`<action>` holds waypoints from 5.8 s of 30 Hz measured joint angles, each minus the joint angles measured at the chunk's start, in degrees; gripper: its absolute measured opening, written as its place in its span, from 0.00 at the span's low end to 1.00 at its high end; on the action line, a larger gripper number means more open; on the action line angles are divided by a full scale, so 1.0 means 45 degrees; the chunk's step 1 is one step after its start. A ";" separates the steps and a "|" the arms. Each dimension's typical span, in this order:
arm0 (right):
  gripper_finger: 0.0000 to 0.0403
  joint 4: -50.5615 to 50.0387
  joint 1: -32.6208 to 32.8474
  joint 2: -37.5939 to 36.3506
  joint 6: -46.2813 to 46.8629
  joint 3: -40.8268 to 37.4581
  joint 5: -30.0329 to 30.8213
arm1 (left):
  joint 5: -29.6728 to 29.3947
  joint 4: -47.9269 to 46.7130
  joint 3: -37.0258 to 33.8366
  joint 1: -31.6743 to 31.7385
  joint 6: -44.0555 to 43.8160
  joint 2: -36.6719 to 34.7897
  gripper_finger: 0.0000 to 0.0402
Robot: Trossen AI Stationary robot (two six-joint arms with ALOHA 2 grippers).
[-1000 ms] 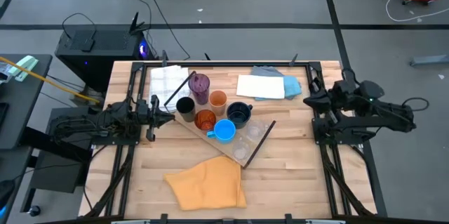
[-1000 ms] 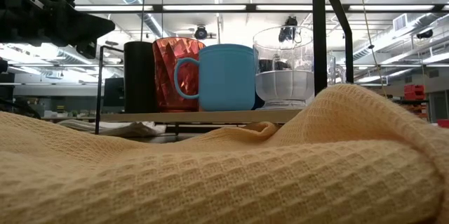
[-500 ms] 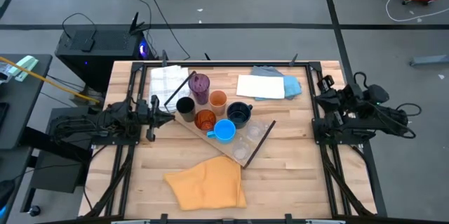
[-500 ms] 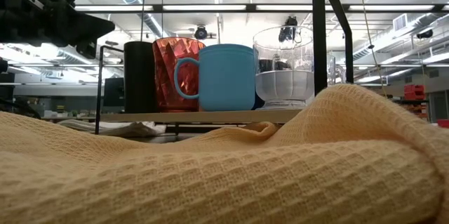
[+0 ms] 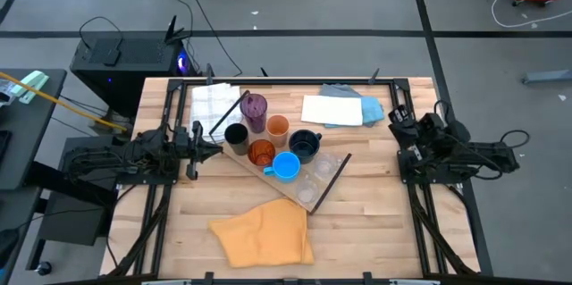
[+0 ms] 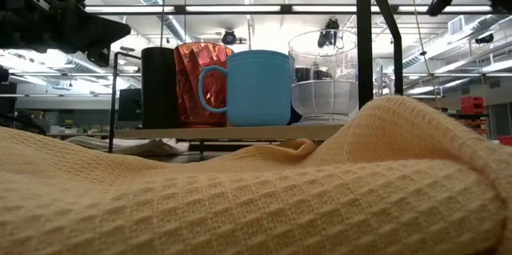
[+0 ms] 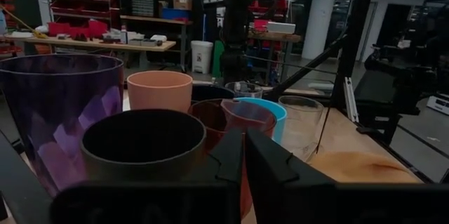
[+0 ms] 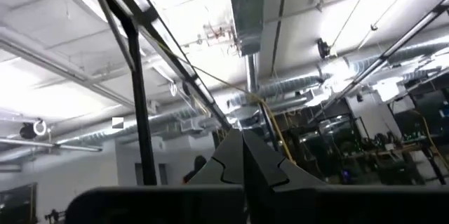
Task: Stack small to large cups/mugs on shelf
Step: Return to Home Position
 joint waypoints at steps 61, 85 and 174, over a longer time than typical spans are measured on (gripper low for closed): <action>0.08 -0.7740 -0.0005 0.0010 -0.2039 -0.0443 0.0089 | -0.0005 0.0003 0.0000 -0.0001 -0.0008 0.0000 0.08; 0.07 -0.7730 -0.0005 0.0019 -0.2035 -0.0443 0.0084 | -0.0005 0.0003 0.0000 -0.0001 -0.0008 0.0000 0.09; 0.07 -0.7725 0.0000 0.0024 -0.2030 -0.0438 0.0079 | 0.0000 0.0003 0.0000 -0.0001 -0.0008 0.0000 0.10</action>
